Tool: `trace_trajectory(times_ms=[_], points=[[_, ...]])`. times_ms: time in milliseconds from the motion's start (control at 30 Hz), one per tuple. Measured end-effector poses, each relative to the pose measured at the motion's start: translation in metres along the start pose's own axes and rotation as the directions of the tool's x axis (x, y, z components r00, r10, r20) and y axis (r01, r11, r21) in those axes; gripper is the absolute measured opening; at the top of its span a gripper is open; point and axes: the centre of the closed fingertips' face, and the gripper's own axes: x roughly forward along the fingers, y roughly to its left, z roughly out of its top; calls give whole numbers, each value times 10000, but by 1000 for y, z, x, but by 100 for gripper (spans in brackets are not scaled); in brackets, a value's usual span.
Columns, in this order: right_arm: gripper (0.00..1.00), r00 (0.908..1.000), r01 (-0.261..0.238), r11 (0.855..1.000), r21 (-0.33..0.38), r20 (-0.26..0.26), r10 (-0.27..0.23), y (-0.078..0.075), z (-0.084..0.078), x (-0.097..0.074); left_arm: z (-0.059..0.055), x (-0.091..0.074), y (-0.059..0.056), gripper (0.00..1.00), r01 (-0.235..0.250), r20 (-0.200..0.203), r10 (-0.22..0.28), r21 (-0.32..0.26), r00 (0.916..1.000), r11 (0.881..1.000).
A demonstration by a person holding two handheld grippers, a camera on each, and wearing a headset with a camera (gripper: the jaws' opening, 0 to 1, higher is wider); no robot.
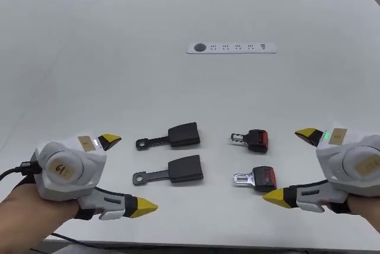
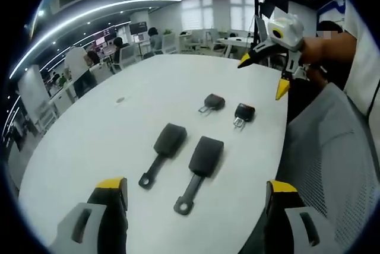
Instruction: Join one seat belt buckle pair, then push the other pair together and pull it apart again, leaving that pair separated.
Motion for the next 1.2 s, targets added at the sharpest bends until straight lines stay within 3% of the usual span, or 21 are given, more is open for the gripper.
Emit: trace_trajectory(times_ms=[133,367,600,967,1100,1200], points=[[86,10000,-5,10000,-70,-3,5,0,1,-2,10,-2,2,97,39,27,-40,235,10000,9997],[86,9998,-197,9998,-38,-16,197,10,0,2,10,1,2,95,165,54,-167,236,9998,9996],[86,9989,-392,9986,-356,-280,382,12,-2,4,13,8,-21,88,567,-100,-565,225,9984,9981],[78,9961,-861,9955,-395,-212,853,13,-2,10,17,18,-25,75,1026,-126,-1020,622,9947,9928],[74,9940,-1094,9925,-548,-83,1091,20,1,15,10,29,-26,68,1183,-90,-1180,636,9930,9909],[72,9918,-1277,9889,-759,-63,1276,24,0,20,1,38,-30,67,1293,-284,-1278,613,9914,9897]])
